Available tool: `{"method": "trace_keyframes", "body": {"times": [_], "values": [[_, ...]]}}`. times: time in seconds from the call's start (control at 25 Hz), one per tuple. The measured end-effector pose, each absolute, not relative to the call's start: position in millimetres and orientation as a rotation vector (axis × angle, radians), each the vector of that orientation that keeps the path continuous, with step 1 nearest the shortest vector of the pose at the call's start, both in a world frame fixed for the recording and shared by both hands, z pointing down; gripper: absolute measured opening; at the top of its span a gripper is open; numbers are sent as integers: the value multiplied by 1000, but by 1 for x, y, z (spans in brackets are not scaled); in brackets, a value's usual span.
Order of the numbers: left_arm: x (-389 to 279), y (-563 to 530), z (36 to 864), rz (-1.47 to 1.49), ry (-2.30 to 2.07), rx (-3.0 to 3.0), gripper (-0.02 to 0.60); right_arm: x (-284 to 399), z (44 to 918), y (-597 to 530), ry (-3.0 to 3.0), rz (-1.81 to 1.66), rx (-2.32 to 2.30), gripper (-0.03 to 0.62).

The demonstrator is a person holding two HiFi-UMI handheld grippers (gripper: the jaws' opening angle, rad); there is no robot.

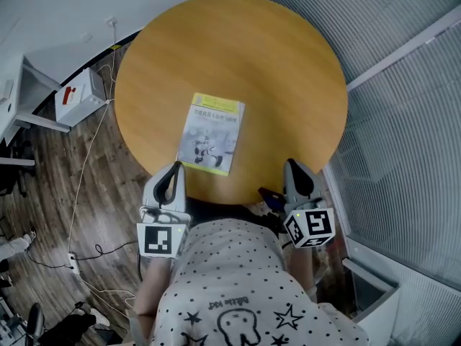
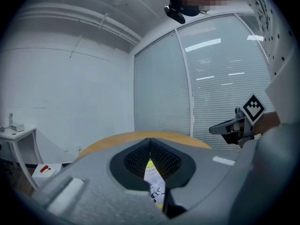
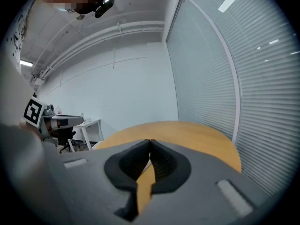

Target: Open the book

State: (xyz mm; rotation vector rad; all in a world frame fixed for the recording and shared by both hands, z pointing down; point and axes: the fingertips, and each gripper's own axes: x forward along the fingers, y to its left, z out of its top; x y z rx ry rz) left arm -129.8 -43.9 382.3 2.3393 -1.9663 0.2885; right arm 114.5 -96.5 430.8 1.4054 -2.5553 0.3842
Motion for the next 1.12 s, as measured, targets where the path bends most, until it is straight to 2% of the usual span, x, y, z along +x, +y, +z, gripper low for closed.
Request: {"method": "trace_keyframes", "body": {"times": [1.12], "values": [[-113,-54,387,295,-1901,2396,11,138,433,-96,-2535,424,1500,4]]}}
